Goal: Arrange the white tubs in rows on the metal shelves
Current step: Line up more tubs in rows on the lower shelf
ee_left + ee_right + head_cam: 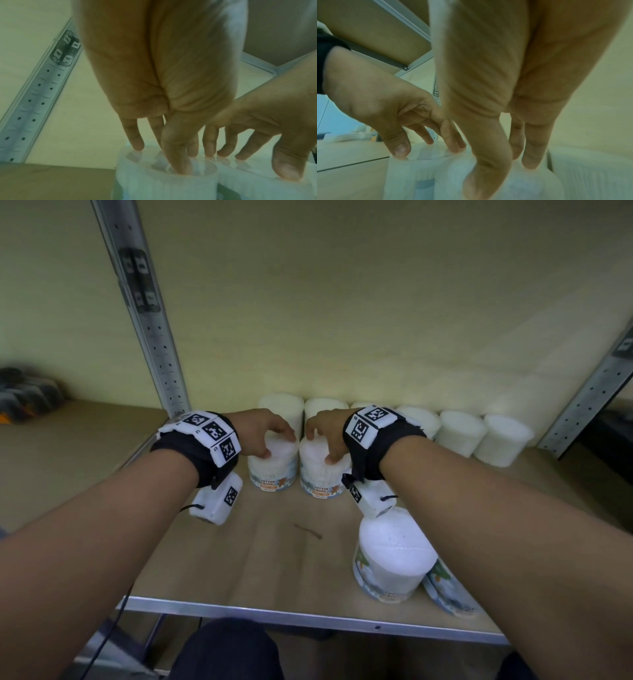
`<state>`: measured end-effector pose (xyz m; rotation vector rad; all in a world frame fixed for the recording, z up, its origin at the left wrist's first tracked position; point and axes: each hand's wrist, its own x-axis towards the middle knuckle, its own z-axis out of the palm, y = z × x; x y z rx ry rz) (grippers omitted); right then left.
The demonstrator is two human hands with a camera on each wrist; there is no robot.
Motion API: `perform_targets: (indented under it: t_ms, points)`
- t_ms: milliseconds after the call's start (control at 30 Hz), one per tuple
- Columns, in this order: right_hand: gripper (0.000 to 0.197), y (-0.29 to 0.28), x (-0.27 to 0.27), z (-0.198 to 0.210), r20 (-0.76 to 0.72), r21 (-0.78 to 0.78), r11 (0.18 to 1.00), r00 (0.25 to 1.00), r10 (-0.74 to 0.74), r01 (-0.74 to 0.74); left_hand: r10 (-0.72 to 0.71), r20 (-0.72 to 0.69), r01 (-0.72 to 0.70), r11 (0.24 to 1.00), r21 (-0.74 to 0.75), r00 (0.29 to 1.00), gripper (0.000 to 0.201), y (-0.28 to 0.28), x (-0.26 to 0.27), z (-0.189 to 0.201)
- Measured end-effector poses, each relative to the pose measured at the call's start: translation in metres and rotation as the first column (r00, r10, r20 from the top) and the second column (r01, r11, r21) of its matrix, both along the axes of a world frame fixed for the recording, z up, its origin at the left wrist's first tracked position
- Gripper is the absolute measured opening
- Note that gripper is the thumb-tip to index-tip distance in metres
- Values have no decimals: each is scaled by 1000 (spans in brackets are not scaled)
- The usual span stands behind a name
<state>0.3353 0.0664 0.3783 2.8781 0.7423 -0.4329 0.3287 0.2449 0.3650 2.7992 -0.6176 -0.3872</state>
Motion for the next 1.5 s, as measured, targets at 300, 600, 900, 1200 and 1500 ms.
perform_targets:
  t_ms: [300,600,900,1200,1500]
  points:
    - [61,15,-43,7,-33,-47,998,999,32,-33,-8,40,2,990,143,999,58,4,-47,11]
    - [61,26,-90,10,-26,-53,998,999,35,-36,2,44,-7,992,124,999,56,13,-87,7]
    - [61,22,-128,16,-66,-47,998,997,41,-44,-23,17,20,989,144,1000,57,16,-118,7]
    - [63,13,-154,18,-99,-29,999,994,37,-40,-53,-13,55,992,115,998,56,14,-141,9]
    - [62,3,-163,12,-121,64,998,993,3,4,-50,-28,52,993,107,998,56,14,-147,10]
